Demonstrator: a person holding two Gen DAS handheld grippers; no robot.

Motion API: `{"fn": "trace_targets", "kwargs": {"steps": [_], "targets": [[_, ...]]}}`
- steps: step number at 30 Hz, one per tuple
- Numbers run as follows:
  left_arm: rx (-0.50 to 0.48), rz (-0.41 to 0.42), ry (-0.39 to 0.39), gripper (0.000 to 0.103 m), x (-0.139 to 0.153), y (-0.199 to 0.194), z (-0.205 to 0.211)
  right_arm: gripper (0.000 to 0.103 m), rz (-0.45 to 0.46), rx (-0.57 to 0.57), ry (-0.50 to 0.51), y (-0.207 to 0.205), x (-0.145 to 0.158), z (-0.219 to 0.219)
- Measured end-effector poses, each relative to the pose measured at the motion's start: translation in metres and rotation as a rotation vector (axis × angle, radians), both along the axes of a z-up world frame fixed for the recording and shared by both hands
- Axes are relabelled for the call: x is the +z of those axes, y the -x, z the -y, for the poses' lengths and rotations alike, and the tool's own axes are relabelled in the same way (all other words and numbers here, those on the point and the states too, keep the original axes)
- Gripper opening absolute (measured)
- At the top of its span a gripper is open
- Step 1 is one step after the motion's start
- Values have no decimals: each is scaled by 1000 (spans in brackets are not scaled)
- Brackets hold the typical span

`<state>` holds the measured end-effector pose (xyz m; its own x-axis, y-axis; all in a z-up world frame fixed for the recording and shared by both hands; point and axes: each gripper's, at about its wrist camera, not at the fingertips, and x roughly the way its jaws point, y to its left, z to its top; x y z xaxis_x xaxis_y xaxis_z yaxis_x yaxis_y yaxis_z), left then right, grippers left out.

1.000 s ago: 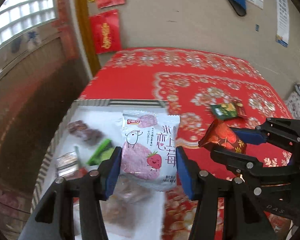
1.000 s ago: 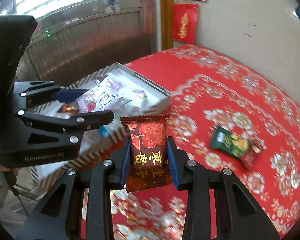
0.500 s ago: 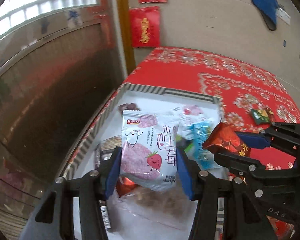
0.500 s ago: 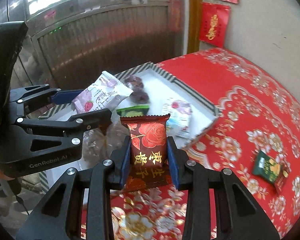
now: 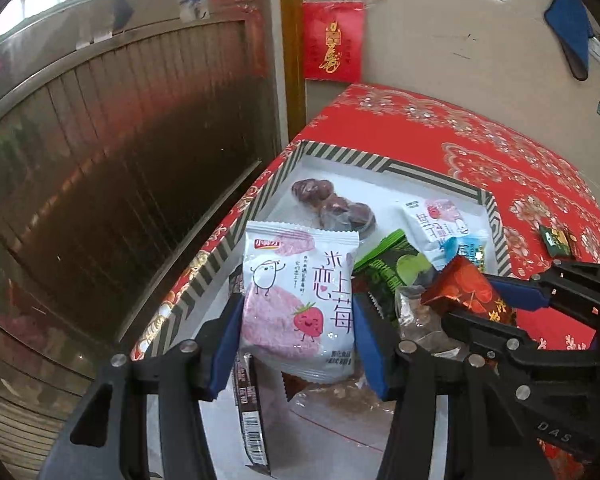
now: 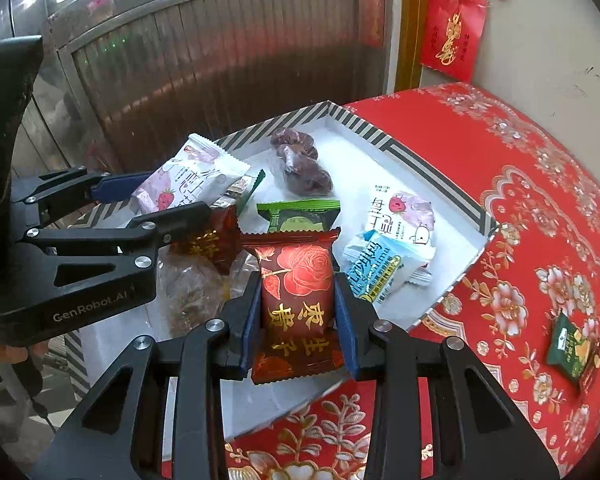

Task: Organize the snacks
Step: 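Carry the strawberry packet with the left gripper while the right carries the candy packet to the tray, then open the left gripper over the tray while the right releases the candy packet there, then move both grippers back from the tray to the green cracker packet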

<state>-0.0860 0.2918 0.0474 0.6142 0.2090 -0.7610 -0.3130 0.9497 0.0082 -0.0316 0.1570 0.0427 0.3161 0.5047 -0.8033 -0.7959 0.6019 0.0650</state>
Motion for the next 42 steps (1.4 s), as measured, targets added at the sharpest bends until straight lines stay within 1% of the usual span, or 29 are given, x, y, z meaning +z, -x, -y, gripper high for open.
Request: {"fn": "trace_targets", "kwargs": {"steps": [3,5,7,8,9,10,11,12,14,16,22,27,31,38,42], "targets": [[13,-6,1,56,-2,0,-2,34,-6,1,-12,-1,0,-3],[25,-9,1,56,-3,-1,-3,38,-23,3,-25,-2,-1,-3],[33,-13,0,58,-3,0,-4,39,-38,-3,-31,-2,-1,-3],[40,-15,-5,60,-3,0,-4,40,-41,-3,-33,-2,-1,-3],[45,-14,-10,67,-3,0,-3,47,-43,-3,-36,-2,-1,-3],[49,-10,-14,74,-2,1,-3,51,-43,-3,-44,-1,0,-2],[56,-4,-16,77,0,1,-4,57,-43,-3,-54,-1,2,-1],[65,3,-17,80,1,2,-4,58,-42,-3,-69,0,4,0],[78,14,-23,83,5,3,-5,58,-33,-4,-94,1,10,3],[85,21,-27,87,9,4,-4,58,-22,-2,-89,3,13,4],[77,44,-40,90,20,1,10,58,-3,-27,-89,3,19,20],[31,69,-54,94,31,-5,37,58,25,-69,-81,0,26,46],[-17,77,-55,95,38,-13,63,58,34,-120,-87,-6,31,73],[-105,64,-40,95,44,-34,110,58,40,-219,-69,-21,30,129],[-161,38,-20,95,44,-52,137,58,41,-282,-51,-32,27,165]]}}
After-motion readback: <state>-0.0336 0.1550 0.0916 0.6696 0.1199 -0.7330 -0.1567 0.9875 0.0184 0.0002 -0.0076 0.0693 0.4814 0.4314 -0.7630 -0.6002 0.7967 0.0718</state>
